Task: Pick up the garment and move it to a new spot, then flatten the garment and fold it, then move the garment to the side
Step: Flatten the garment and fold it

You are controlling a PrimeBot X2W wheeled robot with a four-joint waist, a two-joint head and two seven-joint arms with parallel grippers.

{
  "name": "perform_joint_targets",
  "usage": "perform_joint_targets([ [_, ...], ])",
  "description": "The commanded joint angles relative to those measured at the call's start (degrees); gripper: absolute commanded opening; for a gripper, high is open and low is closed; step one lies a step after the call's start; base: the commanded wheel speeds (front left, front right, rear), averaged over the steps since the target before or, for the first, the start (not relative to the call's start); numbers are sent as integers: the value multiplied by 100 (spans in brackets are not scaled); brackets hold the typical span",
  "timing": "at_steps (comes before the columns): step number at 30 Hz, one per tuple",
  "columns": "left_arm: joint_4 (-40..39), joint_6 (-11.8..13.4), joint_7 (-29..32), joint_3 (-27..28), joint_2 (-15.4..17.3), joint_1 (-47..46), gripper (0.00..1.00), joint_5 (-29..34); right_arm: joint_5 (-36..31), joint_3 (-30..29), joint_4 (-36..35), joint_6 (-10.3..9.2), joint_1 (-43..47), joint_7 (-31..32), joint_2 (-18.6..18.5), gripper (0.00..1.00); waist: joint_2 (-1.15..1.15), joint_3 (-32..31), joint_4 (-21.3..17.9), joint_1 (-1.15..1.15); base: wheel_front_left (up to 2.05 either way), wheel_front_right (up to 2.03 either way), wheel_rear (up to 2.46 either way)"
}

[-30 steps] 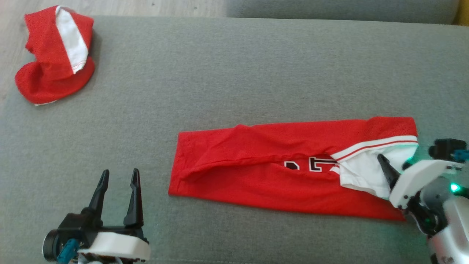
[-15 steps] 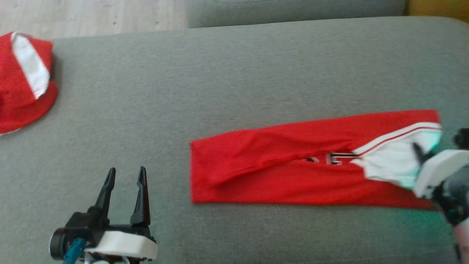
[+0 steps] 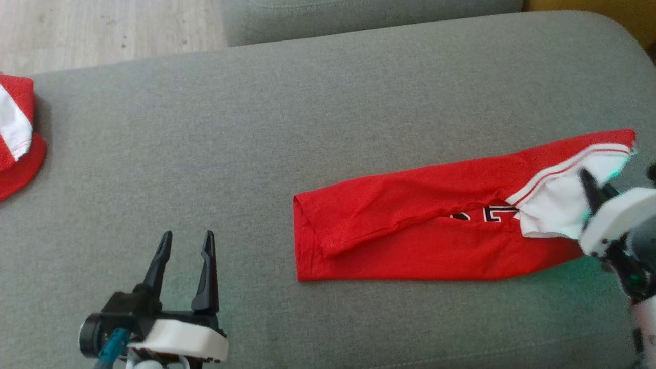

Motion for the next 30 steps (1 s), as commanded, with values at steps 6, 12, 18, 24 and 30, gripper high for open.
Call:
perform_joint_targets([
  [6, -36, -49, -34, 98, 35, -200, 100, 34, 362, 725, -1217, 21, 57, 348, 181, 0, 0, -248, 173, 0, 0, 0, 0],
  [12, 1, -78, -48, 52, 29, -142, 100, 7, 547, 1366, -1722, 21, 195, 586, 617, 0, 0, -396, 406, 0, 0, 0, 0],
  [18, 5, -92, -47, 9, 32, -98, 100, -11, 521, 1850, -1435, 21, 86, 490, 1274, 0, 0, -433, 631, 0, 0, 0, 0],
  [24, 33, -135, -50, -50, -4, -177, 100, -5, 771, 2249, -693, 21, -216, 252, 1553, 0, 0, -375, 903, 0, 0, 0, 0],
  [30, 167, -190, -78, -98, -60, -267, 100, -7, 1164, 2698, 136, 21, -609, -90, 1571, 0, 0, -328, 1105, 0, 0, 0, 0],
])
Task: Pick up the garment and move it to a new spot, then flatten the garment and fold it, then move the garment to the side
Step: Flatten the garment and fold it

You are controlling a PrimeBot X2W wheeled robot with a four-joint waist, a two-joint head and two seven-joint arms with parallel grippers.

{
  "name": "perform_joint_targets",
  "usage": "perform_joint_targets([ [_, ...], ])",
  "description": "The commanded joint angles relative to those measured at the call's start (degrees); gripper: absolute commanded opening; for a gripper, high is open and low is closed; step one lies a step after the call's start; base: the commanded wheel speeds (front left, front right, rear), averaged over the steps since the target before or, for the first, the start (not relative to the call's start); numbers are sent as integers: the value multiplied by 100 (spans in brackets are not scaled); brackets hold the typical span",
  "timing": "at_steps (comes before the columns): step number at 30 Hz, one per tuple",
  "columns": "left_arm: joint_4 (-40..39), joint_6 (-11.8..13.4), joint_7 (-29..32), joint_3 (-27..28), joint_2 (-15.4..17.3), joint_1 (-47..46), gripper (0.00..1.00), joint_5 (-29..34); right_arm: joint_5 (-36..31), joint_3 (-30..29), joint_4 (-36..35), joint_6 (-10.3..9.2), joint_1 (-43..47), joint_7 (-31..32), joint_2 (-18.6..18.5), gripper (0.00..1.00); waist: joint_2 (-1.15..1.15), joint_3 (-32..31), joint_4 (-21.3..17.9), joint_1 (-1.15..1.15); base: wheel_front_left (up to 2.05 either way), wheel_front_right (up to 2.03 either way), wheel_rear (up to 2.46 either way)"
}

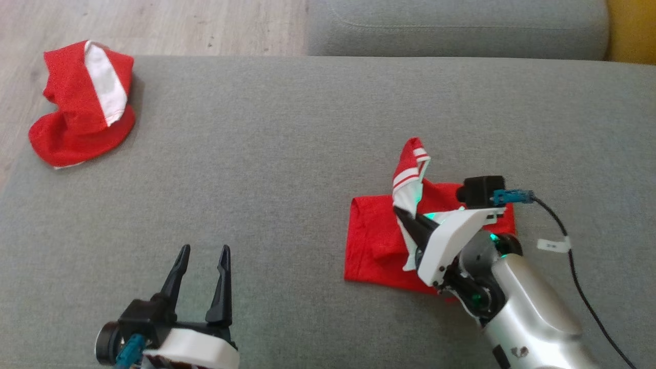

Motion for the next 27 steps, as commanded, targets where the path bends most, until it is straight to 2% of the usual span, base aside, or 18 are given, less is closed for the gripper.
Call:
perform_joint_targets([
  [1, -122, -34, -77, 172, 24, -291, 100, 1, 110, 194, -53, 21, -268, -100, 88, 41, 0, 8, 37, 0, 0, 0, 0],
  [2, -95, -41, -86, 166, 10, -298, 100, -1, 195, 284, 65, 21, -317, -151, 89, 89, 0, 5, 51, 0, 0, 0, 0],
  [3, -70, -48, -95, 159, -3, -304, 100, -3, 277, 400, 153, 21, -365, -195, 89, 100, 0, 3, 60, 0, 0, 0, 0],
  [10, 48, -83, -158, 140, -82, -305, 100, -21, 640, 998, 282, 21, -658, -655, 90, 100, 0, -33, -30, 0, 0, 0, 0],
  [16, 88, -98, -201, 134, -117, -289, 100, -18, 624, 1041, -42, 21, -780, -1142, 90, 100, 0, -71, -209, 0, 0, 0, 0],
  [20, 82, -98, -218, 138, -112, -274, 100, -11, 131, 614, -169, 21, -773, -1513, 80, 100, 0, -95, -305, 0, 0, 0, 0],
  [27, 43, -81, -230, 147, -60, -248, 100, -1, -1246, -624, -508, 21, -312, -2139, -131, 100, 0, -103, -388, 0, 0, 0, 0],
])
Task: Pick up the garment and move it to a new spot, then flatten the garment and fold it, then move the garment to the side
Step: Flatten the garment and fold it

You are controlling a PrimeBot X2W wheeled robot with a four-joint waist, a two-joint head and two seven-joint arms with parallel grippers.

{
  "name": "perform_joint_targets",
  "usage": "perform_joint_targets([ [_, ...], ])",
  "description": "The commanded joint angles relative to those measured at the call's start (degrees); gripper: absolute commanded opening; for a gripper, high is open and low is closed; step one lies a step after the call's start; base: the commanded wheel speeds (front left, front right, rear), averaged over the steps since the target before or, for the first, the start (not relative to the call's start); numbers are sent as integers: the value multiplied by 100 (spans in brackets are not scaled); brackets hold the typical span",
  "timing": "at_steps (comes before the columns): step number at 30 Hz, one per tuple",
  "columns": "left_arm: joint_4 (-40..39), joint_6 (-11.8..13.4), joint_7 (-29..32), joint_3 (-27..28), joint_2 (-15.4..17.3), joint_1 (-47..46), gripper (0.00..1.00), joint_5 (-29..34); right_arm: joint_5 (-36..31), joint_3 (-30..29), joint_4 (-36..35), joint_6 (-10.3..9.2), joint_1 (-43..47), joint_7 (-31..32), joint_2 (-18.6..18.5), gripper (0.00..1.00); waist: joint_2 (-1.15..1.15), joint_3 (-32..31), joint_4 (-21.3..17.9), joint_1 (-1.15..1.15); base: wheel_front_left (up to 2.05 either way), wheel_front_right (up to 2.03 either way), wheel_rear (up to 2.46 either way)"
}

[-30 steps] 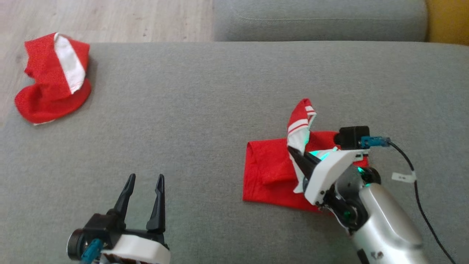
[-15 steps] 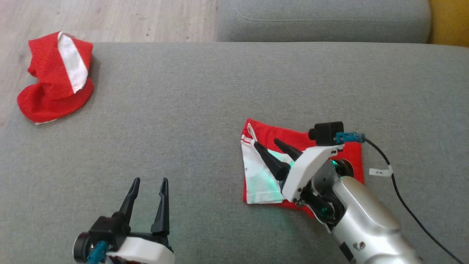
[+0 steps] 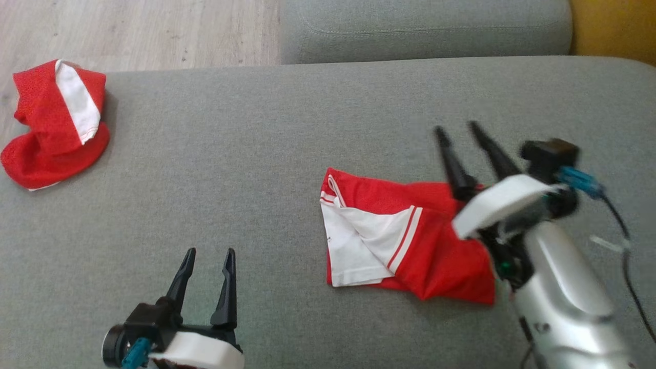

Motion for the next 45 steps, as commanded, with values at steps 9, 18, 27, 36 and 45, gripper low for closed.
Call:
perform_joint_targets([
  [9, -238, 88, -80, 223, 184, -250, 100, 28, -1218, -1136, -665, 21, 1061, -186, 104, 11, 0, 36, 11, 0, 0, 0, 0],
  [18, -319, 126, -84, 279, 258, -225, 100, -3, -1288, -1279, -369, 21, 1561, -124, 229, 0, 0, 63, 203, 0, 0, 0, 0],
  [27, -329, 153, -73, 279, 285, -267, 100, -2, -598, -122, 613, 21, 995, -316, 238, 0, 0, 83, 500, 0, 0, 0, 0],
  [36, -340, 195, -61, 258, 290, -239, 100, -22, -31, 1843, 831, 21, 671, -328, 238, 0, 0, 32, 656, 0, 0, 0, 0],
  [45, -342, 260, -83, 292, 254, -177, 100, -65, 11, 2339, 841, 21, 545, -856, 239, 5, 0, 27, 421, 0, 0, 0, 0],
])
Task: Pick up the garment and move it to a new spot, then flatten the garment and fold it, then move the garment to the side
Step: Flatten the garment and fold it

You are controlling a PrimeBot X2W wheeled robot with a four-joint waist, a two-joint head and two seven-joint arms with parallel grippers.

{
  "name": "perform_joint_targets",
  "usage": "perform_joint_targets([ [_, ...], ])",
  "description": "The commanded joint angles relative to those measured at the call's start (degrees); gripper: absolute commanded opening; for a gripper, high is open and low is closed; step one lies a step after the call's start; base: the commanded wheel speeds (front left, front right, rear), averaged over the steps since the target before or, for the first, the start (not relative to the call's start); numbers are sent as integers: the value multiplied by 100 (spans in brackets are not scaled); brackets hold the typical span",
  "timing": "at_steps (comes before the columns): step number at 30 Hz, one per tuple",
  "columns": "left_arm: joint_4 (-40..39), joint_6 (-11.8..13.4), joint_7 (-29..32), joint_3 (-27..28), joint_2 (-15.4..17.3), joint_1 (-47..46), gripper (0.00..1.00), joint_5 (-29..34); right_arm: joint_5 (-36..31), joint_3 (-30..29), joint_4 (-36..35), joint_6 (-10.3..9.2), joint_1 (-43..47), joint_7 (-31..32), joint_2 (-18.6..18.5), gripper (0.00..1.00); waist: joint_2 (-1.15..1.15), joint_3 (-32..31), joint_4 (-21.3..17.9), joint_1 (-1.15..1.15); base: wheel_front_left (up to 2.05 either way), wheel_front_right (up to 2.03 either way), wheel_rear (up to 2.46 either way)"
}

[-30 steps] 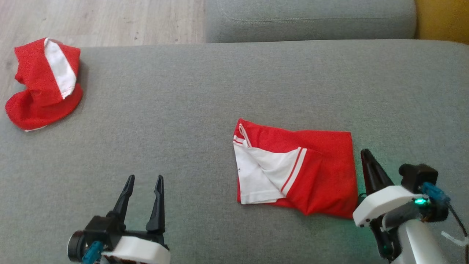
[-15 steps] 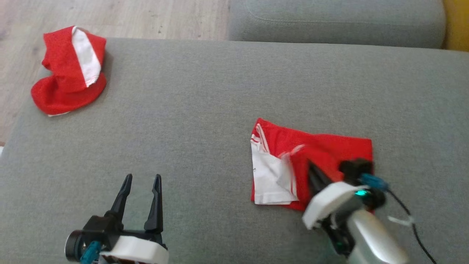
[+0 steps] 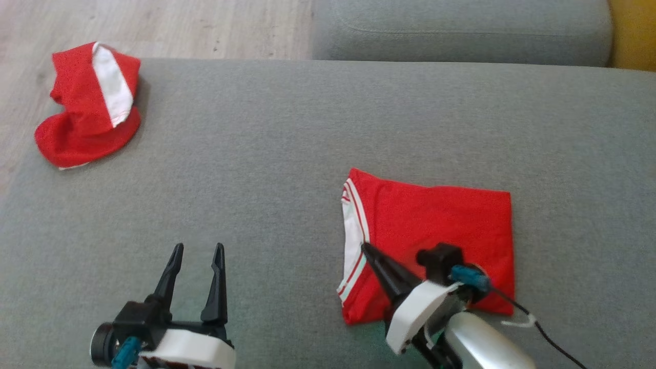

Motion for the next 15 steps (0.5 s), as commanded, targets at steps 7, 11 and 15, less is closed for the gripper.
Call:
perform_joint_targets([
  [7, -99, 30, -91, 240, 29, -190, 100, -8, -441, -981, -578, 21, -162, -586, 29, 100, 0, -143, -331, 0, 0, 0, 0],
  [11, -27, 29, -111, 275, -36, -139, 100, -32, -815, -1741, -944, 21, 151, -648, 29, 100, 0, -264, -481, 0, 0, 0, 0],
  [15, 60, 15, -134, 381, -95, 3, 100, -65, -1108, -2385, -1354, 21, 603, -659, 29, 100, 0, -375, -581, 0, 0, 0, 0],
])
